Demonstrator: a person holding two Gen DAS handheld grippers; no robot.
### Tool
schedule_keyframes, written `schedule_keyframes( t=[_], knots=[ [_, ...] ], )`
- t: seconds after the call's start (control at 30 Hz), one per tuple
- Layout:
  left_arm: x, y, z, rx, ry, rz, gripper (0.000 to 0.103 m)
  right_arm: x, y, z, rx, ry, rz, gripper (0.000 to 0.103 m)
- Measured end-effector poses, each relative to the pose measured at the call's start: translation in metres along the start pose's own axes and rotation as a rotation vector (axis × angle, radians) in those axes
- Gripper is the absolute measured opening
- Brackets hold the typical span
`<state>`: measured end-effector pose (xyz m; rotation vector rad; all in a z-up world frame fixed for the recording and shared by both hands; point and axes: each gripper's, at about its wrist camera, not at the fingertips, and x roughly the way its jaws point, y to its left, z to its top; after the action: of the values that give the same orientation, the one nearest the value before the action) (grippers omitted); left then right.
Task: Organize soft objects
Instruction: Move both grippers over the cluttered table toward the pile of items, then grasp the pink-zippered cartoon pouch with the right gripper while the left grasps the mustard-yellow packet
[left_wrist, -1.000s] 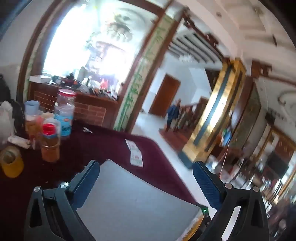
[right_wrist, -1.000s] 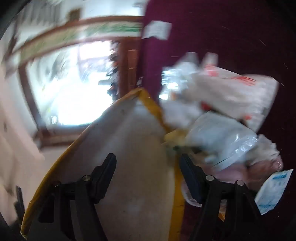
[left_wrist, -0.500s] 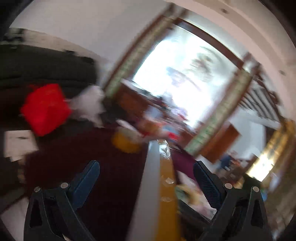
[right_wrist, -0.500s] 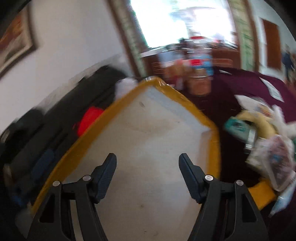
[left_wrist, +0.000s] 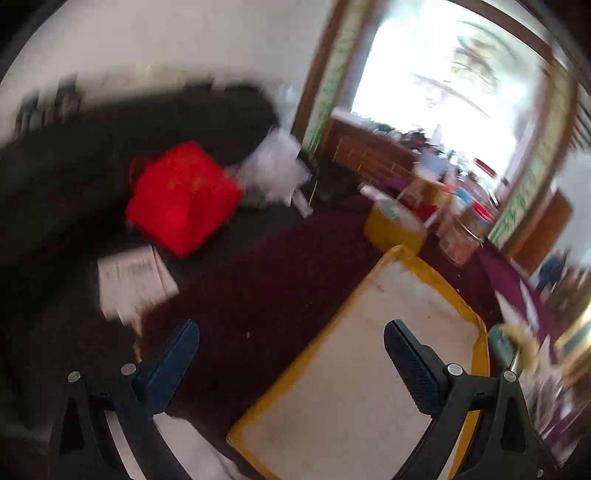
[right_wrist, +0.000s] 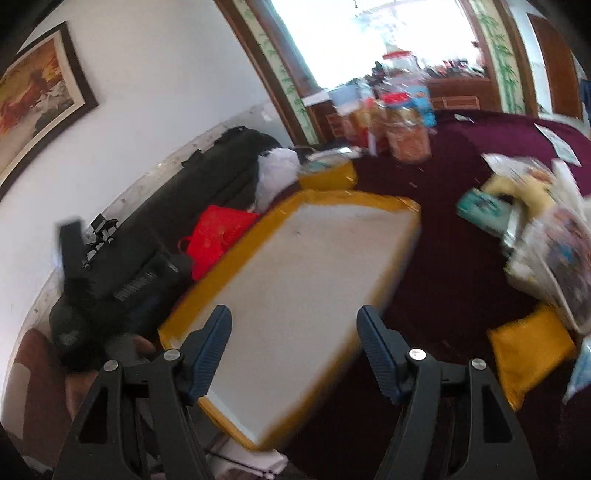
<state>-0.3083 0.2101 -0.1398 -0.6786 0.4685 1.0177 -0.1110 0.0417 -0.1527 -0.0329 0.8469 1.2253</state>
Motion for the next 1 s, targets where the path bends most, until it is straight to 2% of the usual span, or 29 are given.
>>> schedule_keyframes(
  t=[0.07, 0.17, 0.23, 0.27, 0.33, 0.43, 0.5, 0.6, 0.73, 0.83, 0.9, 1.0],
  knots=[
    [-0.022, -0.021, -0.003, 0.094, -0.057, 0.033, 0.102, -0.017, -0.016, -0.008, 0.031, 0.014, -0.024, 0.07],
    [-0.067, -0.062, -0.013, 0.257, -0.217, 0.104, 0.102, -0.045, -0.042, -0.021, 0.078, 0.023, -0.04, 0.07],
    [-0.086, -0.087, -0.018, 0.333, -0.231, 0.093, 0.102, -0.067, -0.057, -0.025, 0.115, 0.032, -0.026, 0.07],
    [-0.094, -0.099, -0.02, 0.366, -0.218, 0.071, 0.102, -0.079, -0.062, -0.027, 0.124, 0.022, -0.021, 0.07],
    [-0.104, -0.123, -0.023, 0.431, -0.155, -0.028, 0.102, -0.097, -0.072, -0.031, 0.124, -0.004, -0.024, 0.07],
    [-0.096, -0.15, -0.037, 0.49, -0.002, -0.192, 0.102, -0.112, -0.086, -0.031, 0.132, -0.023, -0.054, 0.07],
    [-0.084, -0.166, -0.051, 0.514, 0.106, -0.236, 0.102, -0.124, -0.096, -0.028, 0.129, -0.046, -0.074, 0.07],
    [-0.067, -0.179, -0.06, 0.517, 0.21, -0.291, 0.102, -0.136, -0.107, -0.026, 0.098, -0.086, -0.117, 0.07],
    [-0.055, -0.189, -0.068, 0.561, 0.255, -0.3, 0.102, -0.139, -0.124, -0.002, 0.047, -0.097, -0.204, 0.071],
    [-0.046, -0.198, -0.087, 0.595, 0.256, -0.32, 0.102, -0.127, -0.13, 0.02, -0.043, -0.073, -0.252, 0.079],
    [-0.048, -0.198, -0.107, 0.614, 0.229, -0.336, 0.102, -0.106, -0.145, 0.034, -0.074, -0.02, -0.274, 0.079],
    [-0.044, -0.195, -0.111, 0.621, 0.233, -0.338, 0.102, -0.078, -0.166, 0.046, -0.081, 0.056, -0.3, 0.079]
  ],
)
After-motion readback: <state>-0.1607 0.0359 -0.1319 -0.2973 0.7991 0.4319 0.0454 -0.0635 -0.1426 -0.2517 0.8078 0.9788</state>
